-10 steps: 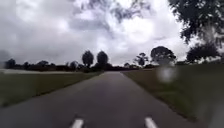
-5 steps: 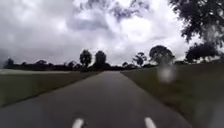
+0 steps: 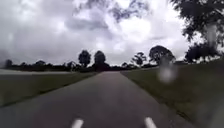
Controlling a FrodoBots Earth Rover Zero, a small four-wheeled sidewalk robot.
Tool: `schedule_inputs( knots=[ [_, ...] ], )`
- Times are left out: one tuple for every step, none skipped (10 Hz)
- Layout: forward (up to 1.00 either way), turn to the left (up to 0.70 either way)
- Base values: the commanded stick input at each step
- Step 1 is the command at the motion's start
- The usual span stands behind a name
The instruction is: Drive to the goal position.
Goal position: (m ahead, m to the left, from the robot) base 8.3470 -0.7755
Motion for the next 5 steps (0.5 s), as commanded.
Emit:
schedule_inputs(
  knots=[
    [0.85, 0.00],
    [0.85, 0.00],
    [0.85, 0.00],
    [0.85, 0.00],
    [0.85, 0.00]
  ],
)
